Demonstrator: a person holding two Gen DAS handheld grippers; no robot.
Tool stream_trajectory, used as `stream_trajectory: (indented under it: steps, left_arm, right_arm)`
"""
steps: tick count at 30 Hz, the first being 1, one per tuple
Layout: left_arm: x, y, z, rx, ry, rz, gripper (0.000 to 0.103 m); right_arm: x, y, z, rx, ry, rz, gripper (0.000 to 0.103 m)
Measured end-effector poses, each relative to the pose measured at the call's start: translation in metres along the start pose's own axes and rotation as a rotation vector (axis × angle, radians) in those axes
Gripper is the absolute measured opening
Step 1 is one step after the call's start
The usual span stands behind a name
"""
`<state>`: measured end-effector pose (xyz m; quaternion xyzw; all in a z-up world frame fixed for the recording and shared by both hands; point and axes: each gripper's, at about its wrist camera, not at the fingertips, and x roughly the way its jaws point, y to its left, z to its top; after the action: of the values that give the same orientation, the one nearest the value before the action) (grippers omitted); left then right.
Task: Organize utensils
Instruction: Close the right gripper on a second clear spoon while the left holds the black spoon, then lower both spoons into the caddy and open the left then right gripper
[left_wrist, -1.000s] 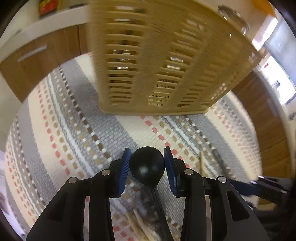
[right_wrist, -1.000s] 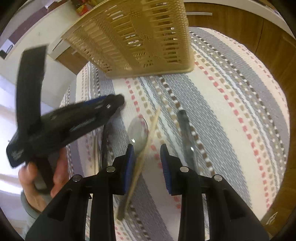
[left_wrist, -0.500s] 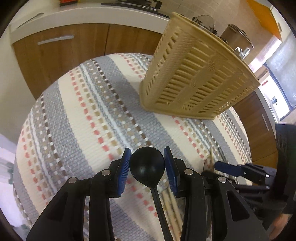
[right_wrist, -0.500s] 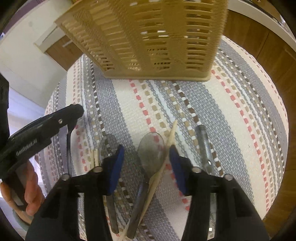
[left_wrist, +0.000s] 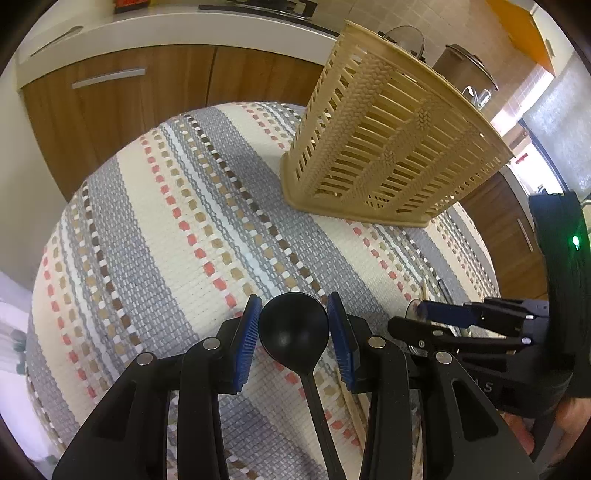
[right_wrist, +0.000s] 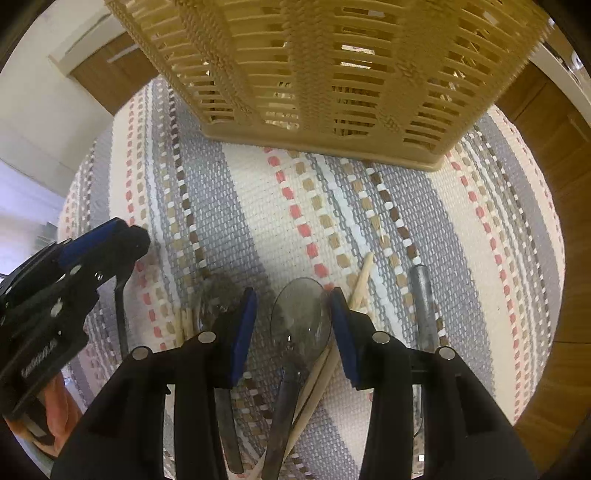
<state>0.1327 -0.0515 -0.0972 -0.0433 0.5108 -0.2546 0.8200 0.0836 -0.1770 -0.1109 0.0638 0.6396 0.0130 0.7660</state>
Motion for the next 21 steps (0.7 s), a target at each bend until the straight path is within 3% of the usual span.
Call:
stream_trajectory:
  steps: [2, 7, 15, 21]
  left_arm:
    - [-0.003, 0.002, -0.002, 0.005, -0.002, -0.003, 0.035]
    - [-0.012, 0.005, -0.004, 0.010, -0.012, -0.015, 0.035]
    - [-0.057, -0.015, -0.008, 0.057, -0.117, -0.032, 0.035]
    - [-0.098, -0.052, -0.019, 0.137, -0.212, -0.041, 0.035]
  right_arm:
    - [0.003, 0.006, 0.004, -0.016, -0.002, -0.036, 0.028]
    - [-0.004, 0.004, 0.003, -0.027, -0.054, -0.035, 0.028]
    - [-0.062, 0.006, -0.034, -0.099, -0.285, 0.033, 0.028]
    - [-0.109, -0.003, -0.070, -0.142, -0.440, 0.077, 0.028]
